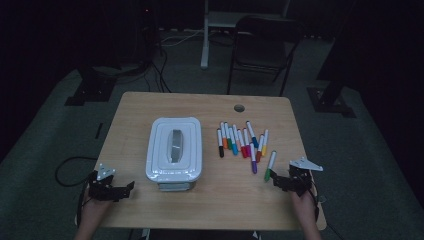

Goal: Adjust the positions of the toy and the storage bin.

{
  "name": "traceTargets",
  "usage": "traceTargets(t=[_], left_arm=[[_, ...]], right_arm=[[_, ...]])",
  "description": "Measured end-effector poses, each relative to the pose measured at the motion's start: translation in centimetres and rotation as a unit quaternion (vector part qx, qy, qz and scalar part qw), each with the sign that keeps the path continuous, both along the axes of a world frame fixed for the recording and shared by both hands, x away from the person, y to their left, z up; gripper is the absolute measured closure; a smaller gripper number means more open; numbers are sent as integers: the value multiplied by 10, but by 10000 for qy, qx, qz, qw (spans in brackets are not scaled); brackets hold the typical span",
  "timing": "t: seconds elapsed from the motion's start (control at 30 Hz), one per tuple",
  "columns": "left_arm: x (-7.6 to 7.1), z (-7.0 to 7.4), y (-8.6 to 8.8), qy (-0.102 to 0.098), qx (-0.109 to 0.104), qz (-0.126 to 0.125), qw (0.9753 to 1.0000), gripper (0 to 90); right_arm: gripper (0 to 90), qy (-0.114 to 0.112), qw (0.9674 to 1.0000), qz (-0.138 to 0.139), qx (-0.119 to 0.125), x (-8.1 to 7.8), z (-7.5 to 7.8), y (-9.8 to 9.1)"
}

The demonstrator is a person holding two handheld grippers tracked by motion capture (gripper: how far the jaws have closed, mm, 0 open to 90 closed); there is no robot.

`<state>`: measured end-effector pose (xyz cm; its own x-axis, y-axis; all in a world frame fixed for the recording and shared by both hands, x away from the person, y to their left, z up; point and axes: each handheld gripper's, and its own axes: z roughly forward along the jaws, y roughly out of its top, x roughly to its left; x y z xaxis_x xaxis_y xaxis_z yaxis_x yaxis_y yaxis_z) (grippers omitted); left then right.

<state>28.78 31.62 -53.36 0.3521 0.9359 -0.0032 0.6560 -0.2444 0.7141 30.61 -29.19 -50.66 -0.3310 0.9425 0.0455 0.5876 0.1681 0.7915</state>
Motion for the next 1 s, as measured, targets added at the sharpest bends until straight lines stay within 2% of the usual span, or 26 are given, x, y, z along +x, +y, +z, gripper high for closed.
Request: traceTargets(t=[0.1, 0.2, 0.3, 0.4, 0.5, 0.53, 0.57, 0.6, 0.67, 0.9, 1.0], left_arm=[[7, 3, -4, -58, 33, 3, 10000, 6], [14, 6, -9, -131, -103, 21, 9999, 6], [21, 6, -15, -141, -32, -80, 9999, 6], [26, 6, -18, -197, -75, -95, 9997, 6], [32, 7, -20, -232, -112, -126, 9996, 6], [32, 7, -20, -232, -112, -126, 9996, 6], [38, 6, -23, -259, -119, -142, 9995, 6], [41, 6, -23, -258, -152, -143, 9995, 6], [48, 7, -24, -218, -268, -134, 9993, 6], [69, 11, -31, -279, -174, -165, 9993, 6], [76, 14, -31, -313, -307, -169, 9989, 6]], right_arm=[[133, -166, 9996, 218, -28, 10, 10, 21], [132, -254, 9988, 427, -38, 21, 16, 42], [133, -327, 9978, 580, 0, 31, 18, 62], [133, -433, 9965, 687, -188, 38, 18, 83], [133, -420, 9943, 926, -315, 46, 20, 102], [133, -420, 9943, 926, -315, 46, 20, 102], [133, -403, 9938, 988, -298, 48, 21, 108], [133, -391, 9927, 1115, -221, 55, 21, 123], [132, -341, 9918, 1214, -224, 60, 18, 137], [132, -154, 9877, 1540, -222, 75, 6, 179], [132, -131, 9859, 1640, -302, 80, 2, 194]])
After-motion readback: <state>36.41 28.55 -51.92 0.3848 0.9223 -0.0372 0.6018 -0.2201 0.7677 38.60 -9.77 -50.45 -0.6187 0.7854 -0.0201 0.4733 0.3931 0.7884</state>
